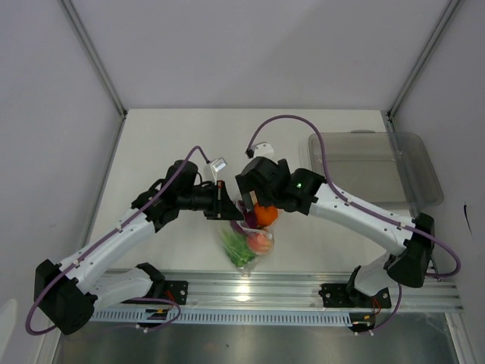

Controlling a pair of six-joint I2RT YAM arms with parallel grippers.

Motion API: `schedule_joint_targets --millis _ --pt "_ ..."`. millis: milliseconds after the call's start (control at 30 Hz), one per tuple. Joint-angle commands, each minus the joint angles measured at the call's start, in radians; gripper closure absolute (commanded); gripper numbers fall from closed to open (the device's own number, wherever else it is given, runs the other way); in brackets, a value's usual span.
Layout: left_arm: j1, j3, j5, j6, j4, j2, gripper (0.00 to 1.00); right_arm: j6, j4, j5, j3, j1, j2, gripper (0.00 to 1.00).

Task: Place the food in the zip-top bag and seal the zipper
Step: Place the fake vegetable in the zipper food storage bag, then adjust the zipper food storage bag at the center of the board.

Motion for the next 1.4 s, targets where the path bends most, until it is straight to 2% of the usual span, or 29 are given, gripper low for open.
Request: schedule_joint_targets --millis 0,133,167,200,267,300,500,733,833,867,933,967,1067,1167,1300,1367 --pt "0.006 0.023 -0.012 -0.01 0.01 -0.022 0.99 0.06 -0.016 0.059 -0.018 -0.017 -0.113 0.01" --pt "0.005 0.028 -0.006 -0.01 0.012 -0.017 0.99 0.092 0.031 -0.105 -0.116 -0.138 -0.193 0.0" --pt "0.005 0.031 -0.006 -0.009 0.01 -0.02 0.99 0.091 0.059 -0.154 -0.165 -0.202 -0.22 0.01" --pt "0.005 0.032 -0.006 -0.009 0.009 -0.02 0.99 0.089 0.071 -0.251 -0.187 -0.231 -0.237 0.06" --pt "0.006 0.031 -0.009 -0.007 0.003 -0.025 0.99 0.086 0.116 -0.327 -0.234 -0.28 -0.263 0.13" --pt "0.005 0.029 -0.009 -0.007 0.003 -0.029 0.99 0.083 0.13 -0.379 -0.272 -0.313 -0.289 0.19" --pt "0.006 0.022 -0.004 -0.012 0.007 -0.034 0.99 0.06 0.17 -0.443 -0.346 -0.347 -0.329 0.41" --pt "0.005 0.022 0.001 -0.015 0.01 -0.037 0.99 0.074 0.237 -0.578 -0.392 -0.374 -0.303 0.45" --pt "0.005 0.017 -0.001 -0.015 0.009 -0.041 0.99 0.078 0.254 -0.614 -0.395 -0.376 -0.28 0.57" --pt "0.005 0.017 -0.002 -0.013 0.009 -0.046 0.99 0.078 0.259 -0.63 -0.398 -0.376 -0.27 0.65" --pt "0.005 0.012 -0.004 -0.012 0.004 -0.048 0.99 0.072 0.265 -0.65 -0.405 -0.376 -0.263 0.73" --pt "0.005 0.014 -0.006 -0.012 0.004 -0.051 0.99 0.069 0.269 -0.659 -0.405 -0.376 -0.263 0.81" --pt "0.005 0.014 -0.003 -0.012 0.006 -0.049 0.99 0.043 0.262 -0.682 -0.374 -0.374 -0.263 1.0" --pt "0.005 0.052 -0.006 0.002 -0.019 -0.041 1.0 -0.001 0.208 -0.654 -0.294 -0.364 -0.277 1.0" --pt "0.006 0.19 -0.015 0.037 -0.105 -0.034 0.99 -0.066 0.125 -0.575 -0.063 -0.275 -0.292 1.0" --pt "0.006 0.271 -0.018 0.042 -0.138 -0.044 0.99 -0.07 0.09 -0.558 -0.011 -0.244 -0.299 1.0"
